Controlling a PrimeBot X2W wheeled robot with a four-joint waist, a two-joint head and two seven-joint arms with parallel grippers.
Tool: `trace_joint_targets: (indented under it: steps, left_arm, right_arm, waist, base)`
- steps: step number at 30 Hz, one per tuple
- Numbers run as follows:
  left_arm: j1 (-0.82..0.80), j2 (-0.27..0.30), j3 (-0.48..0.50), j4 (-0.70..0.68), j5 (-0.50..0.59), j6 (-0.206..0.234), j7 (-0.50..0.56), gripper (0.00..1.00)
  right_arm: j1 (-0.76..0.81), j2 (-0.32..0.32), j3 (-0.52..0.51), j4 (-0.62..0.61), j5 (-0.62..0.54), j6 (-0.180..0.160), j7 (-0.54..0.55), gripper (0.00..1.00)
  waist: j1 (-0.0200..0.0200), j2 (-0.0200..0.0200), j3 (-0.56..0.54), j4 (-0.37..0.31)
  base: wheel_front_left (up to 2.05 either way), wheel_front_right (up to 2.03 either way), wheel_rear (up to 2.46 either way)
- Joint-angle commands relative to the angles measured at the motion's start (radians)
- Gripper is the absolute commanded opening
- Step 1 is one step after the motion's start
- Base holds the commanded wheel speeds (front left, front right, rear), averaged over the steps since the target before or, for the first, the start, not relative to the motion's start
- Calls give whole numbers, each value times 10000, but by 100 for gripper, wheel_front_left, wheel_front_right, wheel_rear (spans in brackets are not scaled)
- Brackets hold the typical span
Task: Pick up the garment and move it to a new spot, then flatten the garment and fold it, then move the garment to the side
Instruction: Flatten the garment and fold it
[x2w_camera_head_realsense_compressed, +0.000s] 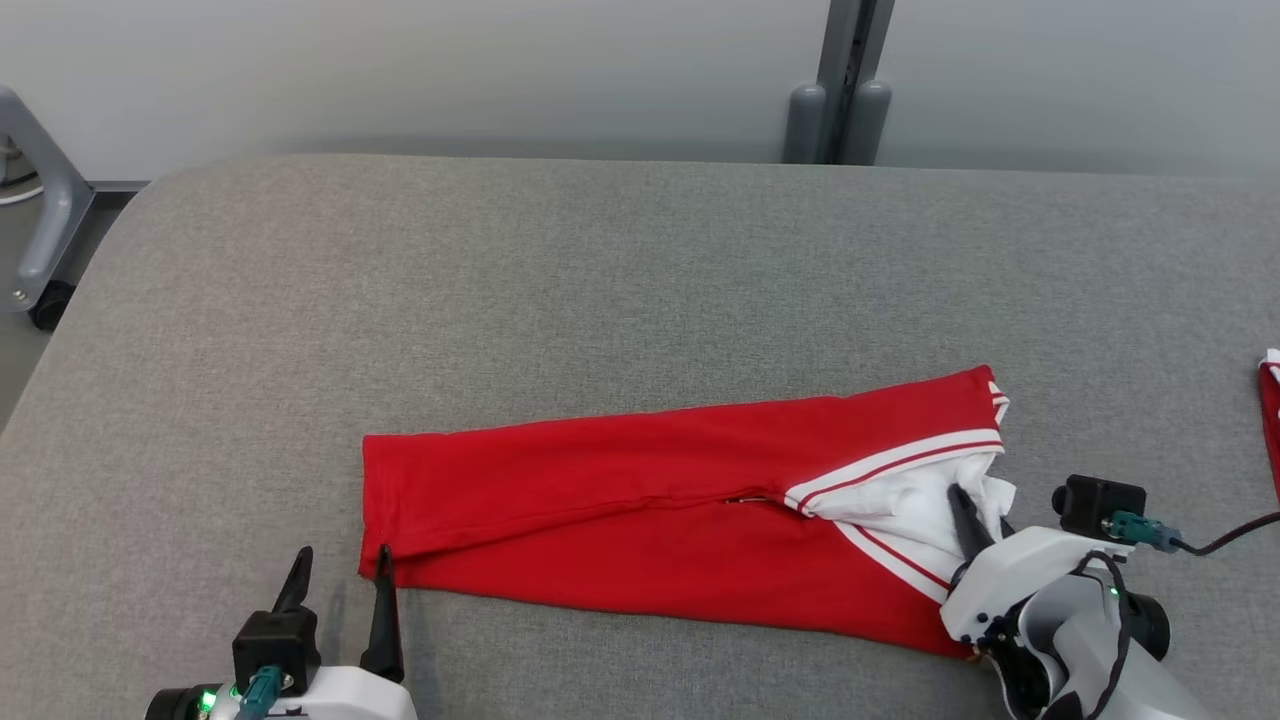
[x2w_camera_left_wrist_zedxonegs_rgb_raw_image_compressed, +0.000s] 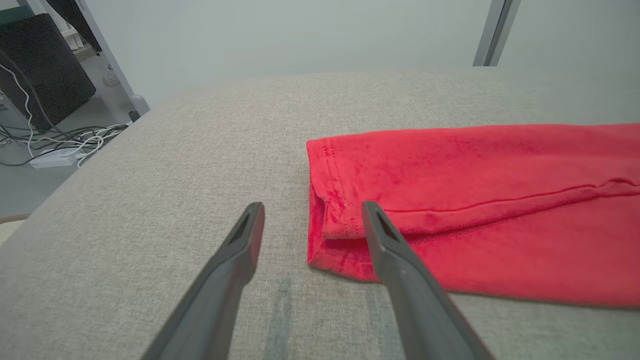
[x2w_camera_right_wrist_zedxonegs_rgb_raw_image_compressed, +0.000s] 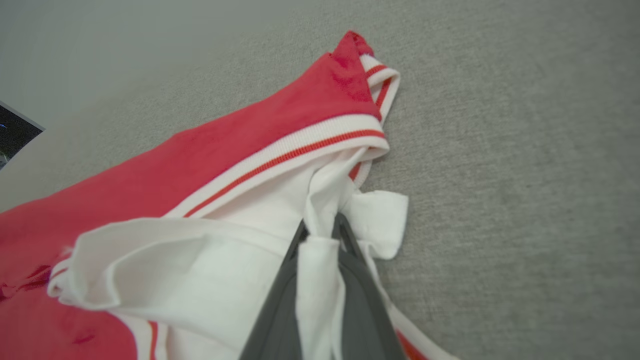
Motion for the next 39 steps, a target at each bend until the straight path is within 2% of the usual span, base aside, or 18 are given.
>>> trace_joint_targets:
  steps: [1, 8, 12, 20, 30, 33, 39]
  left_arm:
    - [-144, 34, -25, -19, -50, 22, -47, 100]
    - [-220, 38, -375, 84, -153, 61, -45, 100]
    - [-248, 39, -507, 110, -194, 137, -45, 100]
    - [-218, 40, -681, 92, -248, 178, -45, 100]
    - [24, 38, -794, 62, -191, 109, -45, 100]
    - [52, 35, -834, 73, -163, 103, -45, 100]
    - [60, 41, -1067, 20, -224, 56, -45, 100]
  right_arm:
    - [60, -316, -131, 176, 6, -93, -55, 0]
    - [-70, -631, -650, -130, -172, -73, -260, 0]
    - [27, -579, -651, -687, -315, -73, -270, 0]
    - [611, -199, 583, -2510, 65, -52, -157, 0]
    - [1315, -60, 2269, -4509, 983, -52, 563, 0]
    - [1382, -46, 2514, -4736, 1137, -52, 679, 0]
    - [1426, -31, 3126, -4953, 1420, -52, 867, 0]
  waist:
    - [0, 0, -35, -78]
    - [0, 0, -180, -520]
    - [0, 0, -231, -691]
    - [0, 0, -340, -669]
    - [0, 0, -510, 251]
    - [0, 0, -536, 526]
    - [0, 0, -540, 1535]
  base:
    - [0, 0, 0]
    - [0, 0, 0]
    - [0, 0, 0]
    - [0, 0, 0]
    - [0, 0, 0]
    - [0, 0, 0]
    - [0, 0, 0]
